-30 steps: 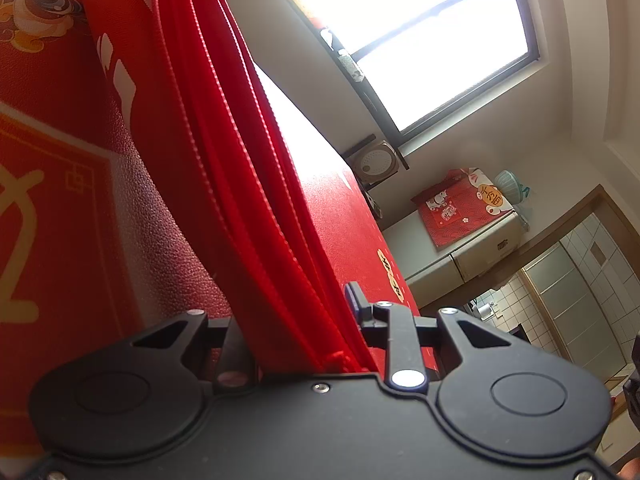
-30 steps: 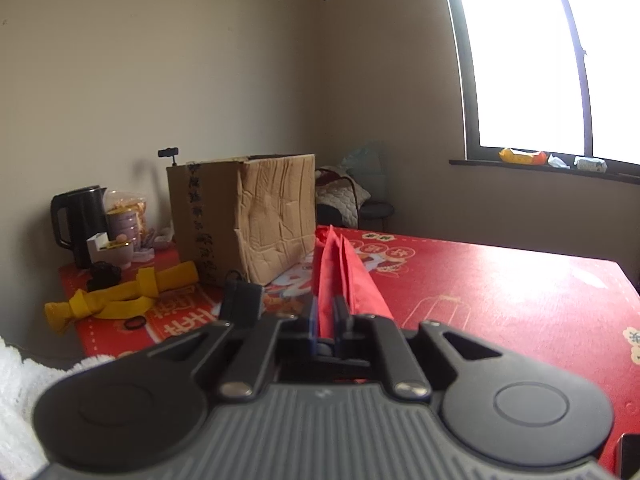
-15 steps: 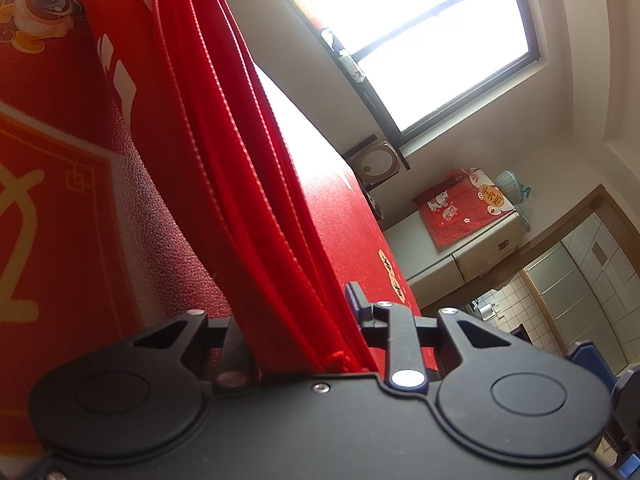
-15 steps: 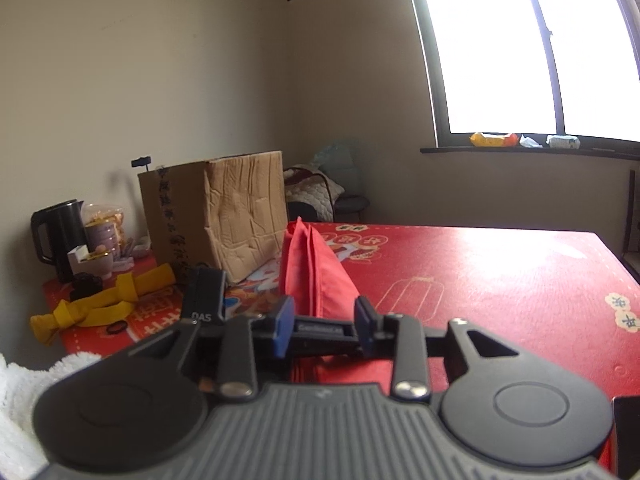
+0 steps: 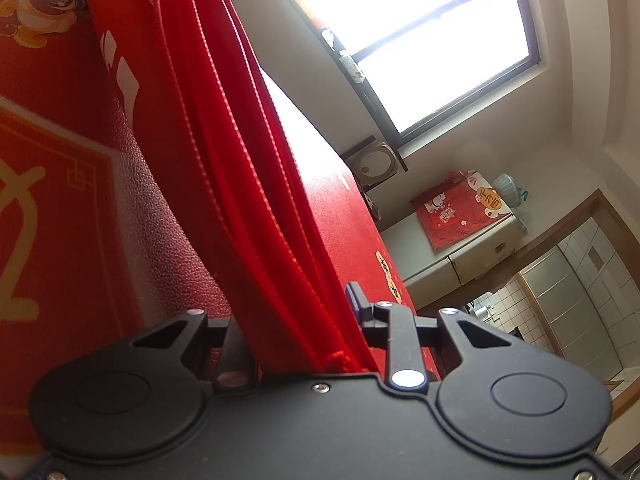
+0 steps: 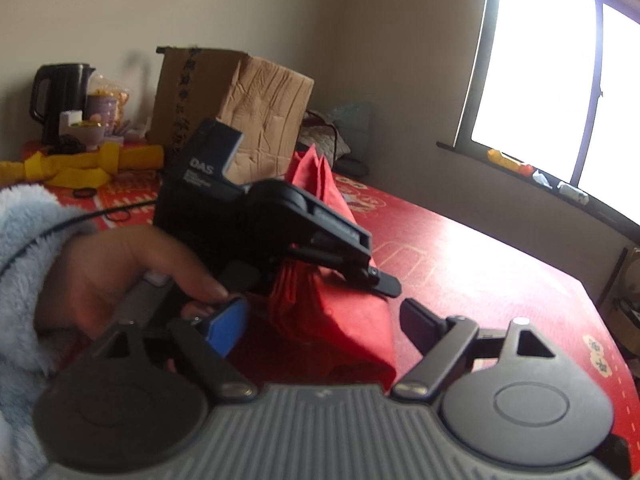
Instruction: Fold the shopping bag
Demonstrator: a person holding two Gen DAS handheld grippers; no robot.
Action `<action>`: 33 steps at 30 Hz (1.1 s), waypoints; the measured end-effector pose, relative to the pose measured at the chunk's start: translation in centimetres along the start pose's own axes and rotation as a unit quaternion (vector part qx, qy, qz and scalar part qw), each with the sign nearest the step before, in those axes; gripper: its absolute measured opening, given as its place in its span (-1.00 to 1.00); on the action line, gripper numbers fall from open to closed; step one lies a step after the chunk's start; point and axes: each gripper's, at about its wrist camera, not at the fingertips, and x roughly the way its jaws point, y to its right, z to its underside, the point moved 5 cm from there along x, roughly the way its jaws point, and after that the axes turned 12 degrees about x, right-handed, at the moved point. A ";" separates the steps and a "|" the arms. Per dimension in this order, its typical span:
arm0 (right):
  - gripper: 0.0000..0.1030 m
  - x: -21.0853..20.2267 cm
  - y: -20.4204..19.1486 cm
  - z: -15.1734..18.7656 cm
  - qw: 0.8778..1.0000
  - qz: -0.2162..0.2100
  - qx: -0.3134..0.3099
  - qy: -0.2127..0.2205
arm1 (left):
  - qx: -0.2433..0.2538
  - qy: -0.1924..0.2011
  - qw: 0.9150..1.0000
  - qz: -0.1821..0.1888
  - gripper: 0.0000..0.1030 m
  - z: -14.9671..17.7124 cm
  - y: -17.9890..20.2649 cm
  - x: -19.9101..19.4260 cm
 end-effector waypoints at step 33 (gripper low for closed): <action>-0.59 6.3 18.0 6.4 0.802 -0.028 0.596 0.031 | 0.143 -0.038 0.977 -0.154 0.99 -3.6 0.4 -3.9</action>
